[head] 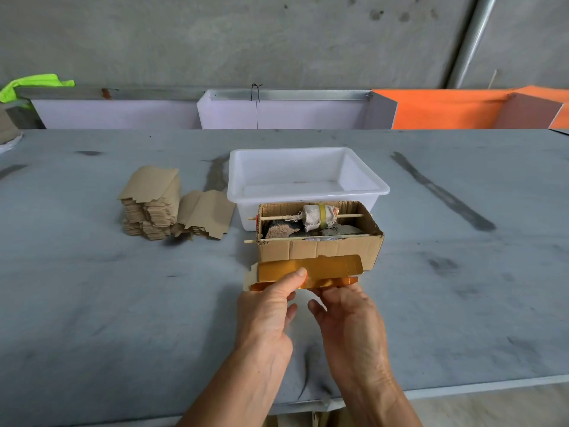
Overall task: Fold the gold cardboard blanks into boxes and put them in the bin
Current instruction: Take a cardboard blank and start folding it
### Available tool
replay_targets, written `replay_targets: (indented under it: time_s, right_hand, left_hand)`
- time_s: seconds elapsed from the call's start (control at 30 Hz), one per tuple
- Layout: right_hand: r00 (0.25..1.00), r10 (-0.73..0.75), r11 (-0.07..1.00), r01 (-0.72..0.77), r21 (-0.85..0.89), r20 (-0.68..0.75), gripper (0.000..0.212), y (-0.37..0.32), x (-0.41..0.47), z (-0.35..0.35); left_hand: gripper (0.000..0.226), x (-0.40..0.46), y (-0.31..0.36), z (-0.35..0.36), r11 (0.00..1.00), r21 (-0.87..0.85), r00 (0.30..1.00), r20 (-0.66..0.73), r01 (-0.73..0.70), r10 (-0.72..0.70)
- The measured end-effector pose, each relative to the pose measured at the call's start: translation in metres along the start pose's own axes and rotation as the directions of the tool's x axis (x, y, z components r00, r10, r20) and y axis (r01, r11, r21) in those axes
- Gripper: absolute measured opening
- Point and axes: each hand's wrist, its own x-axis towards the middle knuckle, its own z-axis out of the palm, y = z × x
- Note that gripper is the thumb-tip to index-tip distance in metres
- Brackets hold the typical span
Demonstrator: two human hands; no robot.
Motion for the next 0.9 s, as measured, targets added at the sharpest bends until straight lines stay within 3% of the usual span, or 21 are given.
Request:
replay_targets:
  time_s: [0.07, 0.17, 0.47, 0.6, 0.73, 0.83, 0.9]
  right_hand:
    - [0.999, 0.042, 0.996, -0.040, 0.073, -0.013, 0.039, 0.002, 0.000, 0.001]
    - [0.996, 0.082, 0.988, -0.078, 0.135, -0.022, 0.013, 0.004, 0.002, 0.003]
    - [0.978, 0.135, 0.983, -0.112, 0.145, -0.160, 0.035, 0.007, 0.001, 0.009]
    - [0.967, 0.171, 0.976, -0.140, 0.168, -0.187, 0.030, 0.007, 0.002, 0.010]
    - [0.964, 0.197, 0.968, -0.161, 0.193, -0.180, 0.032, 0.006, 0.003, 0.010]
    - [0.972, 0.181, 0.967, -0.149, 0.207, -0.146, 0.036, 0.004, 0.004, 0.008]
    - [0.982, 0.146, 0.965, -0.115, 0.235, -0.118, 0.040, 0.003, 0.005, 0.007]
  left_hand:
    - [0.021, 0.000, 0.000, 0.000, 1.000, 0.007, 1.000, 0.002, -0.016, 0.016]
    - [0.021, 0.000, -0.001, 0.000, 0.999, 0.016, 0.999, 0.009, -0.033, 0.033]
    - [0.021, -0.004, -0.006, -0.005, 0.993, 0.083, 0.996, 0.015, -0.085, 0.084]
    - [0.021, -0.005, -0.007, -0.006, 0.990, 0.101, 0.995, 0.033, -0.102, 0.099]
    - [0.016, -0.009, -0.006, -0.007, 0.987, 0.092, 0.990, 0.066, -0.134, 0.128]
    - [0.033, -0.011, -0.004, -0.006, 0.985, 0.073, 0.983, 0.109, -0.155, 0.147]
    - [0.026, -0.011, -0.003, -0.006, 0.989, 0.064, 0.985, 0.116, -0.137, 0.129]
